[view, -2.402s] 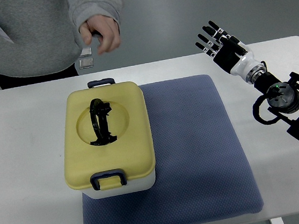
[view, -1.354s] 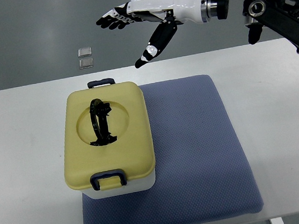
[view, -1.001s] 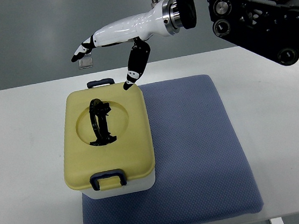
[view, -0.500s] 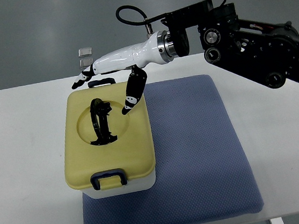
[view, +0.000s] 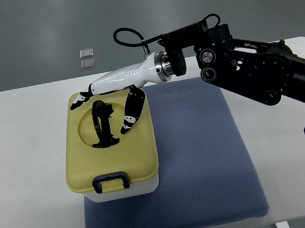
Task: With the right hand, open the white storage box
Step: 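Lower the right hand and close fingers around the black lid handle, then lift the yellow lid off the box with the right hand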
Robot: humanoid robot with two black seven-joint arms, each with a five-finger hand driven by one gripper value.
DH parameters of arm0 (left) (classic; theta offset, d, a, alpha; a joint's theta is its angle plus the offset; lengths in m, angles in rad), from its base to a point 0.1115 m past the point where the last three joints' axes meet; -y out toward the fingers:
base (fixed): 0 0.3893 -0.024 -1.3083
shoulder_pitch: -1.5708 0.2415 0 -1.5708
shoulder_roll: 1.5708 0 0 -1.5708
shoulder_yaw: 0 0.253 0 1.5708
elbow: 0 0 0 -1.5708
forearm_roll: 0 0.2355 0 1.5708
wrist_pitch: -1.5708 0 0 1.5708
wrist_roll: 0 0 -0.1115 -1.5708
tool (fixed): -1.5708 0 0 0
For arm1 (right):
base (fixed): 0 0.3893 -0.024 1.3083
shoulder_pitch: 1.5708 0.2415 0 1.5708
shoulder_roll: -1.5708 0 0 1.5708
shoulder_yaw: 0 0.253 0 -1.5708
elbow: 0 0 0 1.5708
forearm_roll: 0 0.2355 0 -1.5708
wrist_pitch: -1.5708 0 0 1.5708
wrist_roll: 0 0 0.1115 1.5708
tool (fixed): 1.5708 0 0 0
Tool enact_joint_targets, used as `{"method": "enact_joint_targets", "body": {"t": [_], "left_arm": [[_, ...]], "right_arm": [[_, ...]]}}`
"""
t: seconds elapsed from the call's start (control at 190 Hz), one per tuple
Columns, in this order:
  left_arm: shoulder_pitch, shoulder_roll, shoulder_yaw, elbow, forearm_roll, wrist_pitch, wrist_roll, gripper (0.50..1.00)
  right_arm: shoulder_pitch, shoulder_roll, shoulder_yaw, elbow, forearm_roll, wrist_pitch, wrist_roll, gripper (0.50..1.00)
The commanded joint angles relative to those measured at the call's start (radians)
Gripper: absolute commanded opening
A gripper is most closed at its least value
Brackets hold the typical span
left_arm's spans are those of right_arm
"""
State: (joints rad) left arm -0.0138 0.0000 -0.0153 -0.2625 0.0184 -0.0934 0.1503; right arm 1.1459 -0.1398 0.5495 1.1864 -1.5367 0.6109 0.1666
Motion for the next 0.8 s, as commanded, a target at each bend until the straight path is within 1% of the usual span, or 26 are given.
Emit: {"method": "enact_joint_targets", "body": {"t": [0.0,0.132,0.158,0.195,0.211,0.269,0.284,0.321,0.327,0.332,0.337,0.348,0.353,0.363,0.411,0.427,0.432,0.437,0.442,0.448,0.458,0.464,0.469,0.479,0.637,0.795], "left_arm": [[0.0,0.0,0.0,0.0,0.0,0.0,0.0,1.0],[0.0,0.0,0.0,0.0,0.0,0.0,0.0,1.0],[0.0,0.0,0.0,0.0,0.0,0.0,0.0,1.0],[0.0,0.0,0.0,0.0,0.0,0.0,0.0,1.0],[0.0,0.0,0.0,0.0,0.0,0.0,0.0,1.0],[0.0,0.0,0.0,0.0,0.0,0.0,0.0,1.0],[0.0,0.0,0.0,0.0,0.0,0.0,0.0,1.0],[0.0,0.0,0.0,0.0,0.0,0.0,0.0,1.0],[0.0,0.0,0.0,0.0,0.0,0.0,0.0,1.0],[0.0,0.0,0.0,0.0,0.0,0.0,0.0,1.0],[0.0,0.0,0.0,0.0,0.0,0.0,0.0,1.0],[0.0,0.0,0.0,0.0,0.0,0.0,0.0,1.0],[0.0,0.0,0.0,0.0,0.0,0.0,0.0,1.0],[0.0,0.0,0.0,0.0,0.0,0.0,0.0,1.0],[0.0,0.0,0.0,0.0,0.0,0.0,0.0,1.0],[0.0,0.0,0.0,0.0,0.0,0.0,0.0,1.0],[0.0,0.0,0.0,0.0,0.0,0.0,0.0,1.0],[0.0,0.0,0.0,0.0,0.0,0.0,0.0,1.0],[0.0,0.0,0.0,0.0,0.0,0.0,0.0,1.0],[0.0,0.0,0.0,0.0,0.0,0.0,0.0,1.0],[0.0,0.0,0.0,0.0,0.0,0.0,0.0,1.0],[0.0,0.0,0.0,0.0,0.0,0.0,0.0,1.0],[0.0,0.0,0.0,0.0,0.0,0.0,0.0,1.0],[0.0,0.0,0.0,0.0,0.0,0.0,0.0,1.0],[0.0,0.0,0.0,0.002,0.0,0.0,0.0,1.0],[0.0,0.0,0.0,0.002,0.0,0.0,0.0,1.0]], "right_arm": [[-0.006,0.005,0.0,0.001,0.0,0.0,0.001,0.932],[-0.008,0.008,0.001,-0.001,0.0,0.0,0.002,0.895],[-0.011,0.008,0.001,-0.001,0.0,0.0,0.002,0.87],[-0.014,0.009,0.001,-0.001,0.0,-0.008,0.002,0.856],[-0.014,0.012,0.001,-0.001,0.0,-0.014,0.002,0.834],[-0.014,0.02,0.001,-0.001,0.0,-0.025,0.004,0.782],[-0.014,0.022,0.0,-0.001,0.0,-0.03,0.004,0.75],[-0.014,0.025,0.0,-0.001,0.0,-0.034,0.004,0.707],[-0.014,0.025,0.001,-0.001,0.0,-0.037,0.004,0.693],[-0.014,0.025,0.001,-0.001,0.0,-0.037,0.004,0.693],[-0.014,0.026,0.001,-0.001,0.0,-0.039,0.004,0.676],[-0.014,0.026,0.001,-0.001,0.0,-0.039,0.004,0.676],[-0.014,0.026,0.001,-0.001,0.0,-0.04,0.004,0.662],[-0.014,0.028,0.0,-0.001,0.0,-0.042,0.002,0.652],[-0.015,0.031,0.0,-0.001,0.0,-0.046,0.004,0.621],[-0.015,0.031,0.0,-0.001,0.0,-0.049,0.004,0.588],[-0.015,0.031,0.0,-0.001,0.0,-0.049,0.004,0.588],[-0.015,0.032,0.0,-0.001,0.0,-0.049,0.004,0.566],[-0.015,0.032,0.0,-0.001,0.0,-0.049,0.004,0.566],[-0.015,0.031,0.0,-0.001,0.0,-0.051,0.004,0.546],[-0.015,0.032,0.0,-0.001,0.0,-0.053,0.004,0.527],[-0.015,0.032,0.0,-0.001,0.0,-0.053,0.004,0.527],[-0.015,0.032,0.0,-0.001,-0.002,-0.054,0.004,0.507],[-0.015,0.034,0.0,-0.001,0.0,-0.054,0.004,0.5],[-0.014,0.039,0.001,-0.001,-0.008,-0.072,0.004,0.5],[0.003,0.037,0.017,0.002,0.003,-0.06,0.002,0.5]]}}
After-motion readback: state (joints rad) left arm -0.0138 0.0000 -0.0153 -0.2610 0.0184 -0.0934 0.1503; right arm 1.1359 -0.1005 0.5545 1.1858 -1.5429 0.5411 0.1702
